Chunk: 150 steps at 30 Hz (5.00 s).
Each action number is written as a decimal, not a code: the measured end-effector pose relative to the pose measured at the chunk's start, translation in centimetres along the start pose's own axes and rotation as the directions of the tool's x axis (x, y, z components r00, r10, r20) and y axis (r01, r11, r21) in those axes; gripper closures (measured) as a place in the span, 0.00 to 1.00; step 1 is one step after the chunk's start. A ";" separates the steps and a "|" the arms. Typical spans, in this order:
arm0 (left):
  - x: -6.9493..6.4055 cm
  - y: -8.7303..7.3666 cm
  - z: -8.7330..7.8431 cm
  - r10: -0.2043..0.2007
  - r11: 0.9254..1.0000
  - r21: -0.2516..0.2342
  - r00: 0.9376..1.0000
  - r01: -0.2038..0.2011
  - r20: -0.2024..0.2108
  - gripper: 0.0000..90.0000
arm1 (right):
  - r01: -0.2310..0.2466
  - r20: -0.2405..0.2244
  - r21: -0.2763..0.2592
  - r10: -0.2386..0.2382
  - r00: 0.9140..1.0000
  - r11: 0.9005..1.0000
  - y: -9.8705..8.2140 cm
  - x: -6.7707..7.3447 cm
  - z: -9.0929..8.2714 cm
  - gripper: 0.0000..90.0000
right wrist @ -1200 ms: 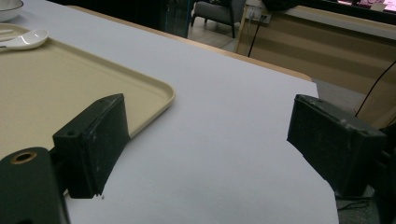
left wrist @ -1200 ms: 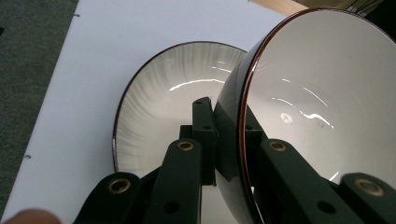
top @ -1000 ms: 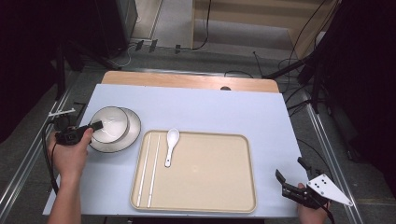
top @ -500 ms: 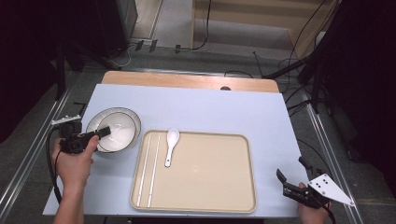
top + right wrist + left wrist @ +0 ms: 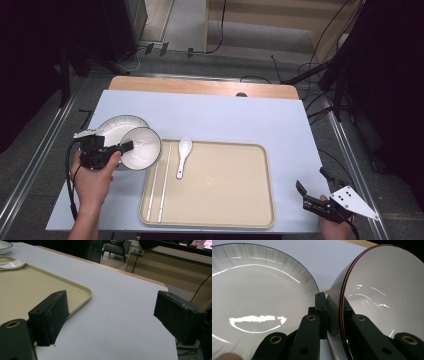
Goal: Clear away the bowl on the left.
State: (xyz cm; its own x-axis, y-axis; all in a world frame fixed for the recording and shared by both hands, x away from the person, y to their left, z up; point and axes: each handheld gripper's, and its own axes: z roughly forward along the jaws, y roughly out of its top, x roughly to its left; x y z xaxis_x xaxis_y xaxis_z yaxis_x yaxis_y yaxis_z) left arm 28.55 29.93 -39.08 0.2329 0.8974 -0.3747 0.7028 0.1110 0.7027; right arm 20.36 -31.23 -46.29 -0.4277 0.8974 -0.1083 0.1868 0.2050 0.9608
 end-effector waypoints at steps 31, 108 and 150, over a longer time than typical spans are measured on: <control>-4.3 -4.2 0.3 0.102 0.988 0.105 0.988 -0.115 0.116 0.92 | 0.011 -0.005 -0.002 -0.011 1.000 1.000 0.2 0.5 0.4 0.14; -9.9 -8.3 4.4 0.248 0.898 0.309 0.940 -0.314 0.233 0.92 | 0.011 0.000 -0.004 -0.011 1.000 1.000 0.1 0.2 0.3 0.14; -9.8 -6.9 3.3 0.240 0.934 0.170 0.906 -0.314 0.350 0.00 | 0.010 -0.003 -0.003 -0.010 1.000 1.000 0.0 0.1 0.2 0.14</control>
State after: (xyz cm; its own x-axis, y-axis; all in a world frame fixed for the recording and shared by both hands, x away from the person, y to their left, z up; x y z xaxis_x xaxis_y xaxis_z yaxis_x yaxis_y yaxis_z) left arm 23.68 18.98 -42.23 0.6149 0.6900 -0.3818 0.6976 -0.2501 0.6715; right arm 20.49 -31.05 -46.32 -0.4323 0.8941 -0.1173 0.1797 0.2129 0.9604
